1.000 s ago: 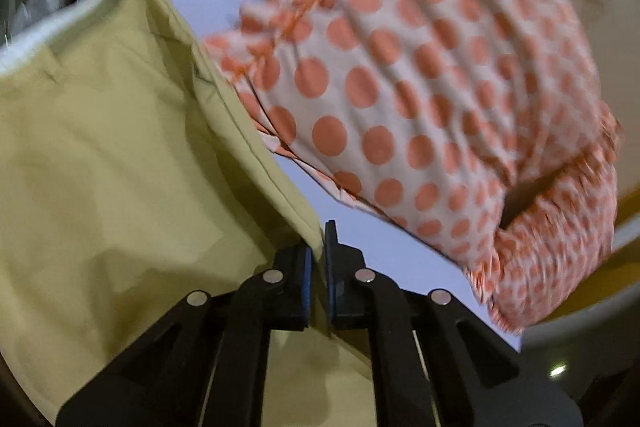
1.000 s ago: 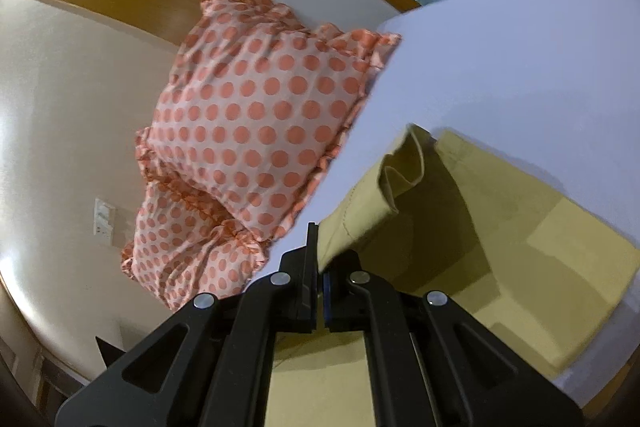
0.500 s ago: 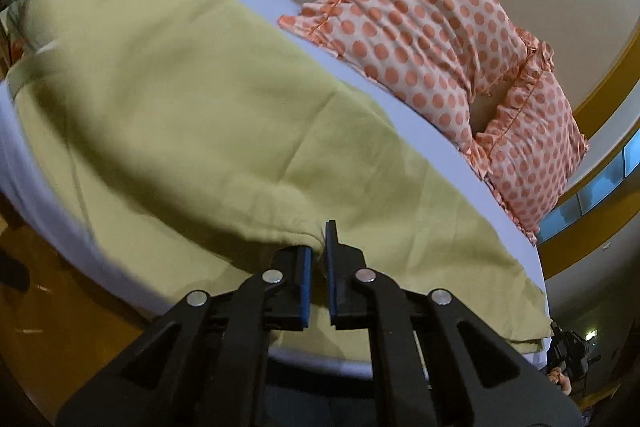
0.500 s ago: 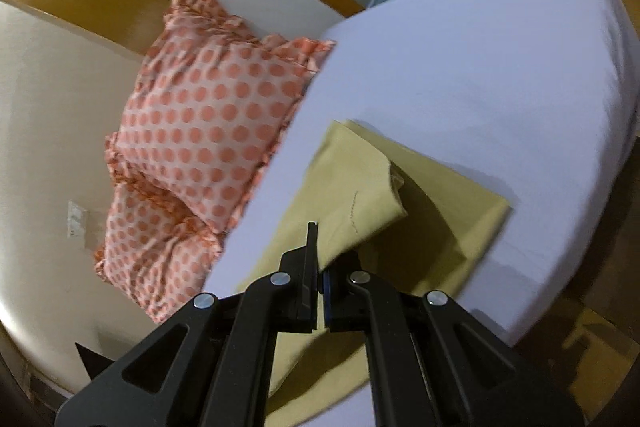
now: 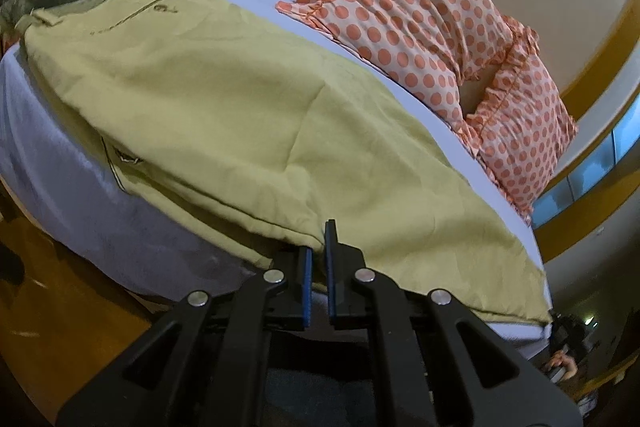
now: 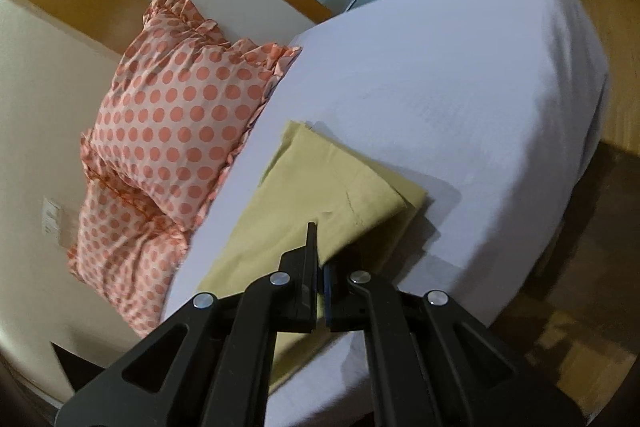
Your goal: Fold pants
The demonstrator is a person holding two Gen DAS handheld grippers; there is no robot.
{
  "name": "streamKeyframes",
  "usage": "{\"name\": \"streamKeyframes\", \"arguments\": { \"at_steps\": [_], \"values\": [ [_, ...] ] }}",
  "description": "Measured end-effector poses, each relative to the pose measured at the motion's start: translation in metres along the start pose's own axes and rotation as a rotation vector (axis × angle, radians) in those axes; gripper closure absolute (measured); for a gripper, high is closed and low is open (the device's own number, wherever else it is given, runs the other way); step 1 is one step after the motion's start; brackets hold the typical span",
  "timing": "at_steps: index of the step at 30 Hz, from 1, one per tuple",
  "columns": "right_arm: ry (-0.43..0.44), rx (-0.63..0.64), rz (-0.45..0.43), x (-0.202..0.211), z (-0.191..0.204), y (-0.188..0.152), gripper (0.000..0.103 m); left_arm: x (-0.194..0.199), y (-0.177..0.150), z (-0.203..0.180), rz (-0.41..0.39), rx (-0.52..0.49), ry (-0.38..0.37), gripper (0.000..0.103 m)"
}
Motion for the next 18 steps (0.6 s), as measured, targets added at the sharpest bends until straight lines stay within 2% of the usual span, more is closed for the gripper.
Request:
{"name": "streamKeyframes", "arguments": {
  "at_steps": [1,2,3,4,6,8,11,12,13,14,15,16,17,18],
  "values": [
    [-0.014,0.004,-0.009,0.004,0.000,0.000,0.080,0.002,-0.002,-0.001,-0.003,-0.012,-0.007,0.096],
    [-0.053,0.011,-0.027,0.010,0.000,0.000,0.069,0.005,-0.003,-0.001,-0.008,-0.019,-0.012,0.093],
    [-0.072,0.019,-0.048,0.014,0.000,0.000,0.045,0.007,-0.004,-0.002,-0.015,-0.026,-0.014,0.088],
    [-0.086,0.029,-0.077,0.019,0.000,0.001,0.040,0.010,-0.006,-0.002,-0.022,-0.036,-0.016,0.086],
    [-0.143,0.060,-0.129,0.027,-0.001,0.001,0.040,0.016,-0.010,-0.002,-0.039,-0.050,-0.020,0.076],
    [-0.164,0.061,-0.133,0.025,-0.006,0.001,0.041,0.021,-0.014,0.000,-0.051,-0.053,-0.024,0.073],
    [-0.165,0.092,-0.146,0.021,-0.006,-0.003,0.043,0.032,-0.018,0.007,-0.081,-0.041,-0.020,0.070],
    [-0.141,0.114,-0.138,0.017,-0.003,-0.007,0.048,0.035,-0.018,0.009,-0.090,-0.037,-0.020,0.069],
    [-0.127,0.124,-0.130,0.014,-0.001,-0.009,0.049,0.039,-0.018,0.012,-0.103,-0.029,-0.022,0.068],
    [-0.125,0.144,-0.138,0.013,0.003,-0.011,0.058,0.042,-0.017,0.015,-0.115,-0.019,-0.022,0.066],
    [-0.096,0.170,-0.118,0.007,0.006,-0.014,0.075,0.043,-0.016,0.017,-0.124,-0.010,-0.022,0.063],
    [-0.066,0.175,-0.085,-0.001,0.007,-0.018,0.080,0.045,-0.015,0.020,-0.130,-0.003,-0.020,0.062],
    [-0.064,0.185,-0.100,-0.003,0.009,-0.019,0.081,0.045,-0.014,0.022,-0.134,0.004,-0.015,0.060],
    [-0.065,0.198,-0.109,-0.003,0.010,-0.020,0.091,0.046,-0.014,0.023,-0.137,0.008,-0.011,0.060]
  ]
}}
Point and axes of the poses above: each gripper's, at about its wrist camera, not at the fingertips, and x roughly against the way its jaws point, z to its left, y to its top, the point moved 1 cm from there along -x, roughly the way its jaws point, and after that the axes turned 9 degrees about x, right-handed, at the moved point
